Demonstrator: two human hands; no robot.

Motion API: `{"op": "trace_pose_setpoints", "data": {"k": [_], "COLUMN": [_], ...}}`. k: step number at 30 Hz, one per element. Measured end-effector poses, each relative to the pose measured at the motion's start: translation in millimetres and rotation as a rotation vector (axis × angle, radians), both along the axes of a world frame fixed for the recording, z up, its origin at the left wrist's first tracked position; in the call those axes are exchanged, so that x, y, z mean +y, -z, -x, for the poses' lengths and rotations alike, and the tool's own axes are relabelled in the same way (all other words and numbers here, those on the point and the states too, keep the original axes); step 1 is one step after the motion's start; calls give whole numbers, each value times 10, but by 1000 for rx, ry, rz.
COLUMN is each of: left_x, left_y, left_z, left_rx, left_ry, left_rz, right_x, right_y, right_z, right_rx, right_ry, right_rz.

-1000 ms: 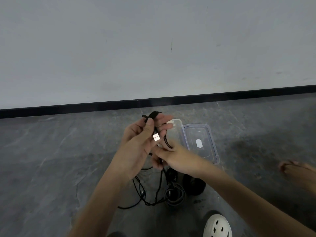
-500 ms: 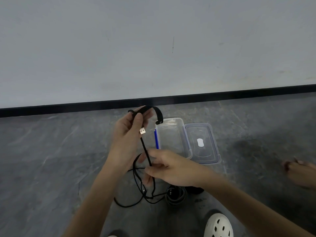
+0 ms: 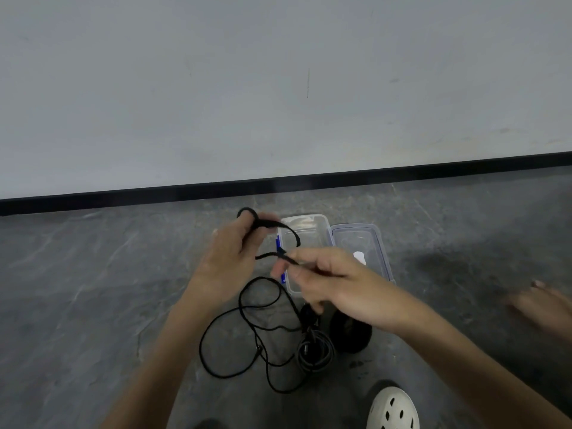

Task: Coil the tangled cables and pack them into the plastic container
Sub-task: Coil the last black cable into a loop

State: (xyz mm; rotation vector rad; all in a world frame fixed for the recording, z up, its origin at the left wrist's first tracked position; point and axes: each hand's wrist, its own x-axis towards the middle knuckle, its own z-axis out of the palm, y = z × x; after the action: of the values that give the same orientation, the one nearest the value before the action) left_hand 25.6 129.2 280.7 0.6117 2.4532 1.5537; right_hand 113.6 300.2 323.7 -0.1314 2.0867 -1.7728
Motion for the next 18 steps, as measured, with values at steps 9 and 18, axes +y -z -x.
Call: {"op": "trace_pose_setpoints", "data": {"k": [9, 18], "left_x": [116, 187], "left_y": [-80, -195], "left_z": [-212, -307], "left_rx": [-431, -541], "left_ry": [437, 576], "left_rz": [-104, -286], "right_x": [197, 269], "right_y": [-3, 1], "right_z": [135, 221], "right_rx": [350, 434], "right_ry": [279, 430], "right_rz": [-176, -151]}}
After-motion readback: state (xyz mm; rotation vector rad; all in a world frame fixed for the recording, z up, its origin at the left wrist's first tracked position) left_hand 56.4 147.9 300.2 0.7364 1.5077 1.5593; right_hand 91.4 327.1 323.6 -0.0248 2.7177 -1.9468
